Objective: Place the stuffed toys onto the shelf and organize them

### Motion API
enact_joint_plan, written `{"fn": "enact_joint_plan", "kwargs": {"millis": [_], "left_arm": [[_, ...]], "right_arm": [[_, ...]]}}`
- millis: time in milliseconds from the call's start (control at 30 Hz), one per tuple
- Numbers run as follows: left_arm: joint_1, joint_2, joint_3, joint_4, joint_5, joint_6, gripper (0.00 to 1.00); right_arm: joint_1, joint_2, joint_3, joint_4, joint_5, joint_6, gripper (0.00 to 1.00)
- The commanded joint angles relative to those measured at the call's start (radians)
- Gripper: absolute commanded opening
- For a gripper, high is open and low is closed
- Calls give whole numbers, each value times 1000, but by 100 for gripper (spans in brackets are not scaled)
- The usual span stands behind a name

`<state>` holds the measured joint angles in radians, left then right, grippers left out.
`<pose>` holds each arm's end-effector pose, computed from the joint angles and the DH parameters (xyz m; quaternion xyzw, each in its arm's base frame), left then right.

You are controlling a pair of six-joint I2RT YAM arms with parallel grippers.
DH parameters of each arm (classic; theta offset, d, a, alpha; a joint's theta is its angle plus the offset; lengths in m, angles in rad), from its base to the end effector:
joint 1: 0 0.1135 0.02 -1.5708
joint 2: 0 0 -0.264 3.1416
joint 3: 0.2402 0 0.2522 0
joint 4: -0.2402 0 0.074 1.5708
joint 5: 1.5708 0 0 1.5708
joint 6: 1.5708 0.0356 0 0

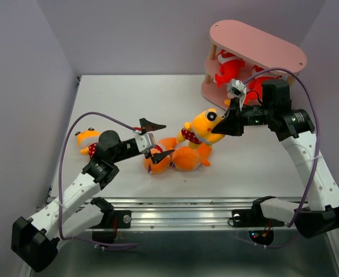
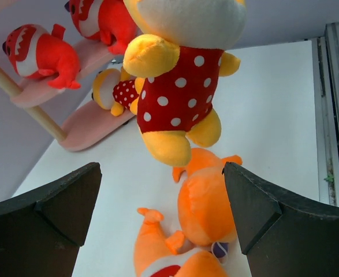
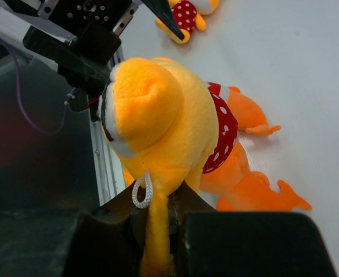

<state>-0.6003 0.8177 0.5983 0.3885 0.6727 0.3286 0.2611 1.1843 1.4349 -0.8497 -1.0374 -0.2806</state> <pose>0.1459 -0.1268 0.3285 0.4982 0.4313 -0.3086 0.6860 0.2036 0.0861 0.4250 -0.4285 0.6780 0.4344 0.4098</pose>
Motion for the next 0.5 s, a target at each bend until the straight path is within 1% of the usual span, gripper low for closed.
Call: {"fn": "enact_joint_plan", "kwargs": {"millis": [0,33,100,233,300,333,467], "left_arm": [[-1,61,66,108,122,115,99],[-1,89,70,124,164,99,99],[-1,125,78,182,203,41,99],[-15,170,83,245,225,-34,98],[-21,175,71,297,226,-86,98],[-23,175,61,328,231,-86,98],[-26,178,-1,559,268,-270,98]], "right_arm": [[-6,-23,64,-117,-99,-80,1],[-6,-25,61,-124,-104,-94,1],[-6,-32,47,-137,-121,-110,1],[-6,-37,39,-129,-189,-103,1],[-6,-34,36,-118,-223,-94,1],[-6,-34,35,-114,-224,-94,1],[-6,-35,21,-63,-289,-69,1]]}}
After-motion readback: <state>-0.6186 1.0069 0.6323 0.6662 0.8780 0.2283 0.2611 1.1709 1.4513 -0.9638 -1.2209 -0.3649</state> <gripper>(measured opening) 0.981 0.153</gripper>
